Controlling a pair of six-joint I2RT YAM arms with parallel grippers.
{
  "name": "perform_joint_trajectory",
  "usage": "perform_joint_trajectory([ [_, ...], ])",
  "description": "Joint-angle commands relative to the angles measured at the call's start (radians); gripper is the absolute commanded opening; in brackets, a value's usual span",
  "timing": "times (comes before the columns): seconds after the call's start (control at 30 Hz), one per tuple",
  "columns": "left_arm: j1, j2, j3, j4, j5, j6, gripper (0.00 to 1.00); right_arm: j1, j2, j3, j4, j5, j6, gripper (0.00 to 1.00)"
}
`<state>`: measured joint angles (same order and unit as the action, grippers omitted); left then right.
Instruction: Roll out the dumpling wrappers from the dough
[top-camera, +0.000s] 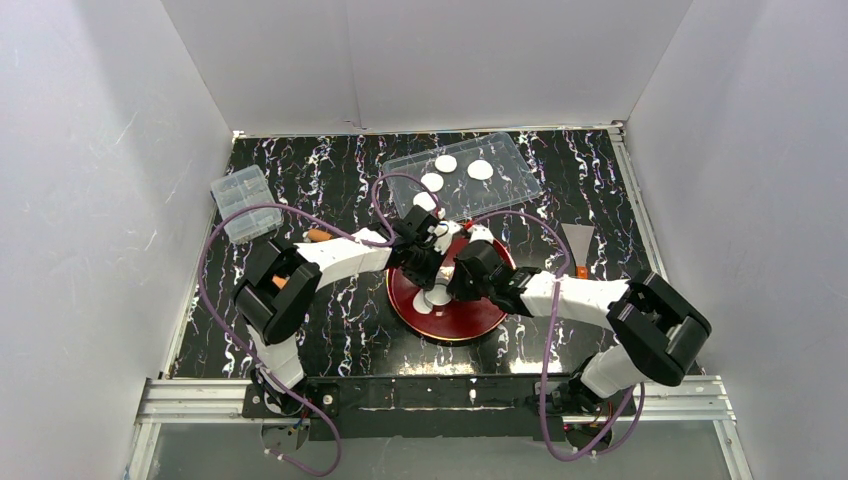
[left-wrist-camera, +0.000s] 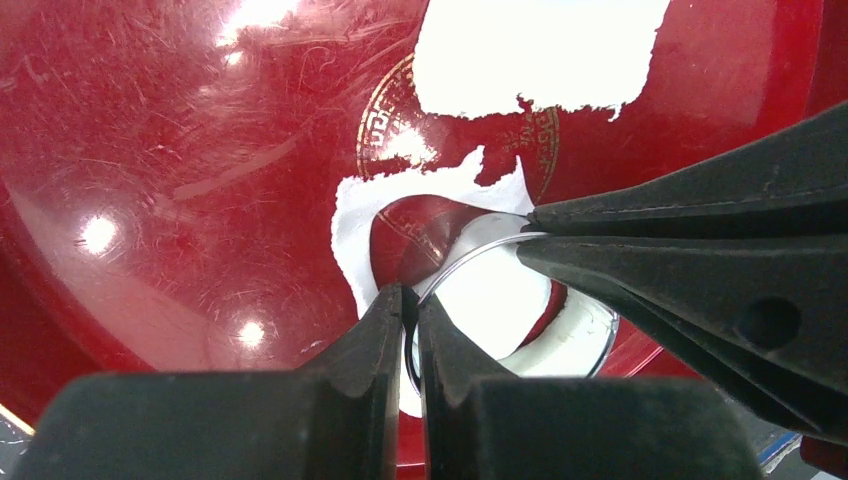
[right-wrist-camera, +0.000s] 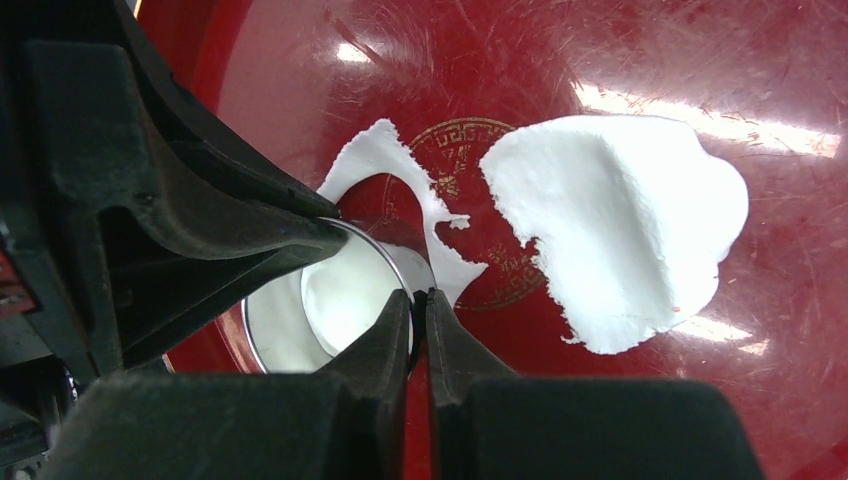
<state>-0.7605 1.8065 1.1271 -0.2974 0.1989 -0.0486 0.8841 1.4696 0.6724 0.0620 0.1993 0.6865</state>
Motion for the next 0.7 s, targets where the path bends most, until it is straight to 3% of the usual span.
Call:
perform_joint_trajectory([
  [0.0, 0.019, 0.061, -0.059, -0.135, -0.071, 0.009, 0.00, 0.009, 0.019, -0.027, -0.182, -0.040, -0.012, 0.01],
  [0.37, 0.092, 0.057, -0.012, -0.143, -0.130, 0.045, 0.00, 0.003, 0.173, 0.130, -0.149, -0.085, -0.059, 0.01],
  [0.67, 0.092, 0.054, -0.023, -0.131, -0.084, 0.029, 0.00, 0.000, 0.112, 0.085, -0.191, -0.067, -0.055, 0.01],
])
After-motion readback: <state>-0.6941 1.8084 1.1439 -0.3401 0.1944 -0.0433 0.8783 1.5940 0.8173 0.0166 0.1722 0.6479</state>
